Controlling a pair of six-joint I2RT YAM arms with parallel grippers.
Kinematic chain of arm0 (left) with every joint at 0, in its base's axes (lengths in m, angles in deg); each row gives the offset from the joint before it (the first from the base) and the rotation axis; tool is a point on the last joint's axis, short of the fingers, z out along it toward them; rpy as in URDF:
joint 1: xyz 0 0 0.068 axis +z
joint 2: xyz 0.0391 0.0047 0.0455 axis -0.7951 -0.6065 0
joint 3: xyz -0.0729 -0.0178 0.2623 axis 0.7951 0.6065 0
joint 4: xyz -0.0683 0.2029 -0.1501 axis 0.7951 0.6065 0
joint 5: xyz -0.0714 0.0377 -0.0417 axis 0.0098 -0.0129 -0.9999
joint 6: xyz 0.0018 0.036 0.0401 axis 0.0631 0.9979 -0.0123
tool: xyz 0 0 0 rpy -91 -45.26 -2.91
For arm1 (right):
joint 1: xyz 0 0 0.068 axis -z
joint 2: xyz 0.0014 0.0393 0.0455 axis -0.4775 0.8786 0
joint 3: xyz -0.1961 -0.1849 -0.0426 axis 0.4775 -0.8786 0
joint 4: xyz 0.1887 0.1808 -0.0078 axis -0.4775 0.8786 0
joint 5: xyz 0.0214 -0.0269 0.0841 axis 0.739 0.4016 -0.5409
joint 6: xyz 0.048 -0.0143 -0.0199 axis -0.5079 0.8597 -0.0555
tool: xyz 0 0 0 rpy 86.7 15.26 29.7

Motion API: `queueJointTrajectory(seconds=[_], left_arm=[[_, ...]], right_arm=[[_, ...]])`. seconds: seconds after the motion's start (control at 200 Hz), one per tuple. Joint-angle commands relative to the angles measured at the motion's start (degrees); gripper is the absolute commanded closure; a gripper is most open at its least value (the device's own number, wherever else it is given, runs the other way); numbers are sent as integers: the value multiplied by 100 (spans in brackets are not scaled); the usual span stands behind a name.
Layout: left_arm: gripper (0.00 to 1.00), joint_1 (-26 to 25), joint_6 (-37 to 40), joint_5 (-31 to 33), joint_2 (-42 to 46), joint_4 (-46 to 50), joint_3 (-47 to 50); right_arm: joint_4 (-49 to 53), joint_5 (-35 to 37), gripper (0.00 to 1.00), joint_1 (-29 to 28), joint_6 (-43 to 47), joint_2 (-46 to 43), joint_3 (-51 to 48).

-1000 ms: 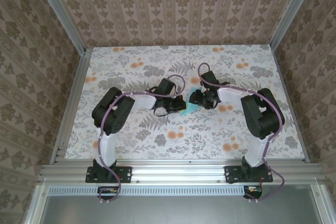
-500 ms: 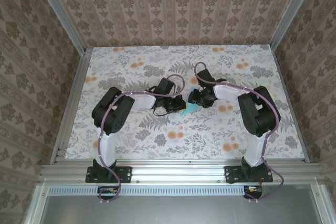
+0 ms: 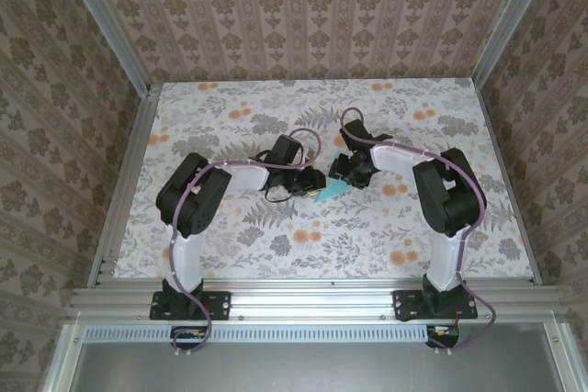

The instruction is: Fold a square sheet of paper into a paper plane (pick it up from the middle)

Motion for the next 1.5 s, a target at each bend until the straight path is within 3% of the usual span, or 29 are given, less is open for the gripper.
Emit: queueJointTrajectory(seconds=[0.0, 0.21, 0.655, 1.495], left_arm=[[70, 35, 449, 78, 324, 4, 153], [71, 31, 701, 201, 367, 113, 250], [80, -71, 549, 31, 698, -998, 564], [89, -237, 670, 506, -65, -106, 18]], right_arm=[[785, 725, 45, 75, -287, 688, -338], [970, 757, 44, 73, -405, 813, -254], [1150, 834, 47, 71, -448, 958, -182], [1105, 808, 47, 74, -477, 1006, -223]])
